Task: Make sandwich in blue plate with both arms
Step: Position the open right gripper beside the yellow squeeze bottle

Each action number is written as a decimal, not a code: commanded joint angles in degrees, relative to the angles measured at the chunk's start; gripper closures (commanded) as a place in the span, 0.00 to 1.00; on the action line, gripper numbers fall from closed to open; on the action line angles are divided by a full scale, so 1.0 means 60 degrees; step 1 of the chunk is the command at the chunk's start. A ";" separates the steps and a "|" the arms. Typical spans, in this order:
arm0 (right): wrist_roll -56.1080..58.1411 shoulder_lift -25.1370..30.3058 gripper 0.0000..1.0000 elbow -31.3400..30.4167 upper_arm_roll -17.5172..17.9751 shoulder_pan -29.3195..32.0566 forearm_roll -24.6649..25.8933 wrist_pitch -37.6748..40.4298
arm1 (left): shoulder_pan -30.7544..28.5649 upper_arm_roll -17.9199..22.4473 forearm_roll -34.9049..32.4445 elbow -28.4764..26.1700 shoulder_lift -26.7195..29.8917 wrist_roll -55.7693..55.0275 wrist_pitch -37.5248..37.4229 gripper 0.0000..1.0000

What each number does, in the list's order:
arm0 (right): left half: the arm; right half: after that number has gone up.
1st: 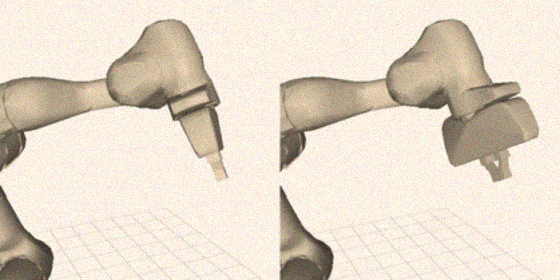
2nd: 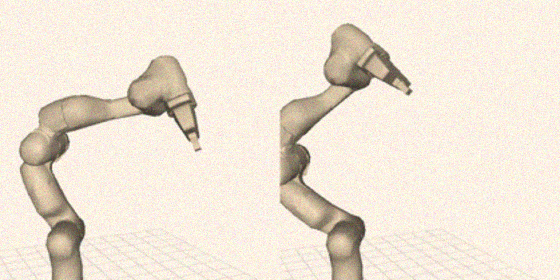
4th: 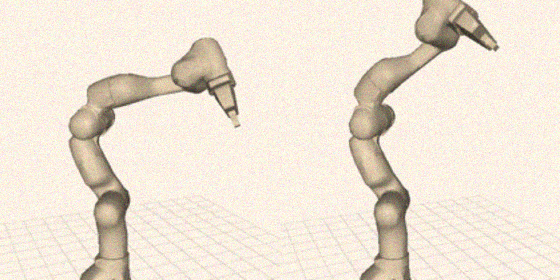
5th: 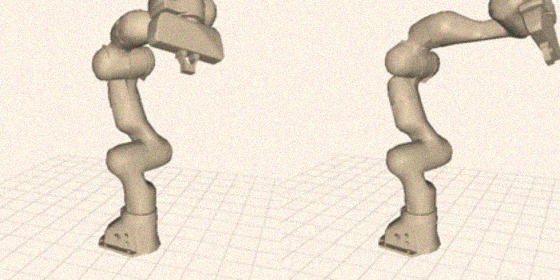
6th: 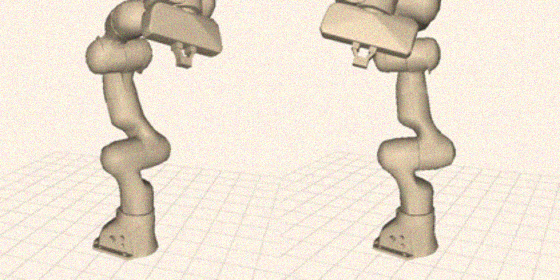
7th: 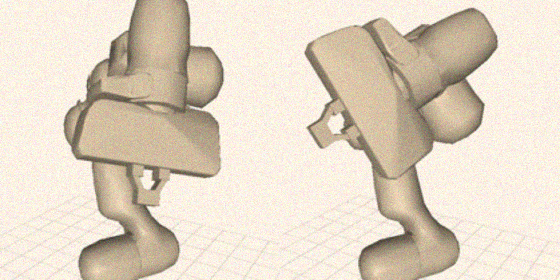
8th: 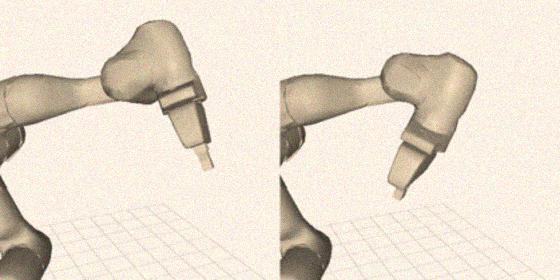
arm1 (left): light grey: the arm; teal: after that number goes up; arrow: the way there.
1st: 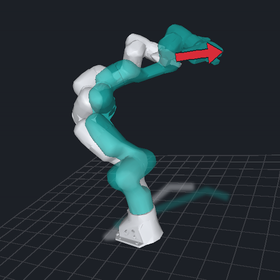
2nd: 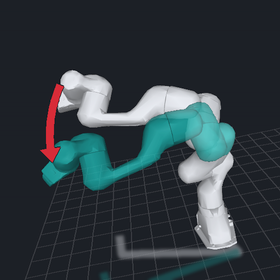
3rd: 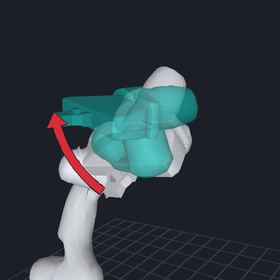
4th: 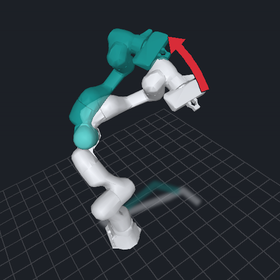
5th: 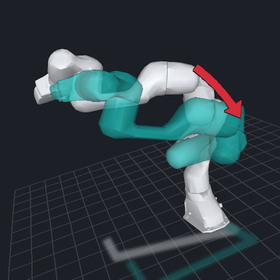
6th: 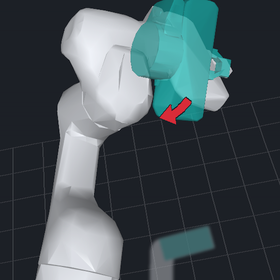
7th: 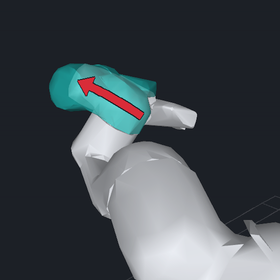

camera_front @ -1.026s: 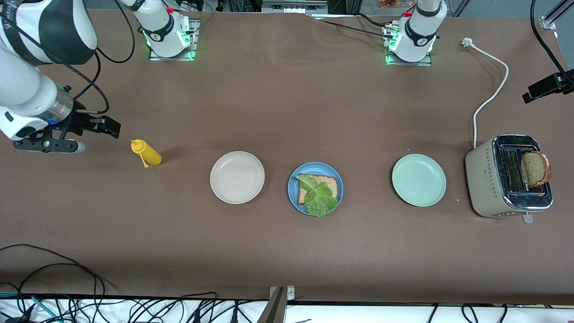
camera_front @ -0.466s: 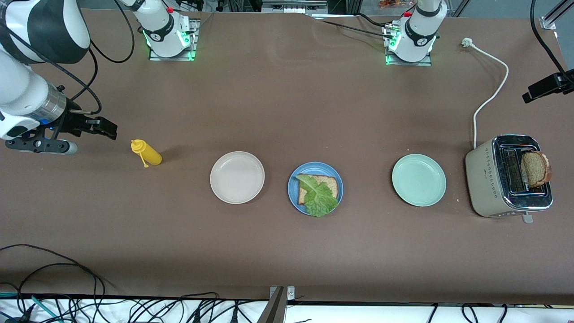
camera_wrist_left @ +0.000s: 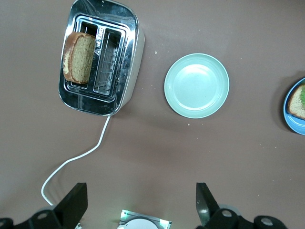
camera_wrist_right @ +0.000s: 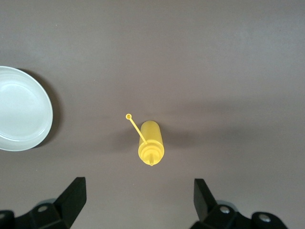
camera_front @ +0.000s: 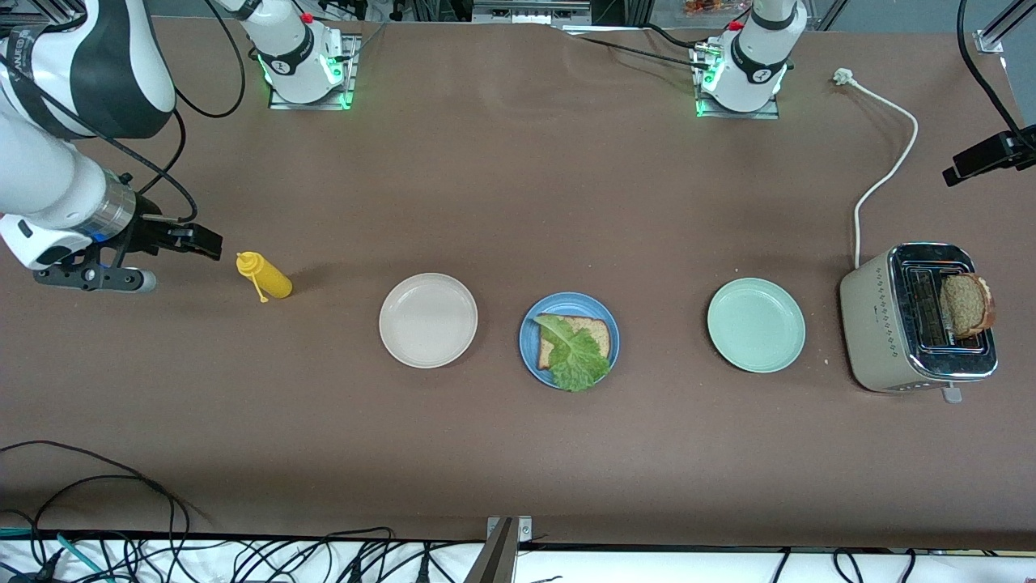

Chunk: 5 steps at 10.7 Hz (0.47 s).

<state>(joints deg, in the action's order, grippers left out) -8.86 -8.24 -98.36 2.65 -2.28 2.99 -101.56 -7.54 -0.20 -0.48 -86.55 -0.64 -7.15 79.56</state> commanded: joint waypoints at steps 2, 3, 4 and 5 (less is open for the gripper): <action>0.0201 0.0142 0.00 0.0003 0.0144 -0.0015 -0.0146 0.0798 | -0.0047 -0.0055 -0.0111 0.0143 0.0019 0.0224 -0.0194 0.00; 0.0391 0.0229 0.00 -0.0026 0.0376 -0.0030 -0.0161 0.0944 | -0.0047 -0.0055 -0.0111 0.0143 0.0019 0.0224 -0.0194 0.00; 0.0625 0.0418 0.00 0.0060 0.0422 -0.0030 -0.0161 0.1293 | -0.0047 -0.0069 -0.0111 0.0143 0.0019 0.0224 -0.0194 0.00; 0.0932 0.0623 0.00 0.0061 0.0495 -0.0044 -0.0190 0.1311 | -0.0032 -0.0069 -0.0111 0.0143 0.0019 0.0224 -0.0194 0.00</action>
<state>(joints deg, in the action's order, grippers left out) -7.05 -7.65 -98.20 4.59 -2.55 2.93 -96.10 -7.54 -0.21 -0.48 -86.55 -0.64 -7.15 79.56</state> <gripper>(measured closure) 0.000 0.000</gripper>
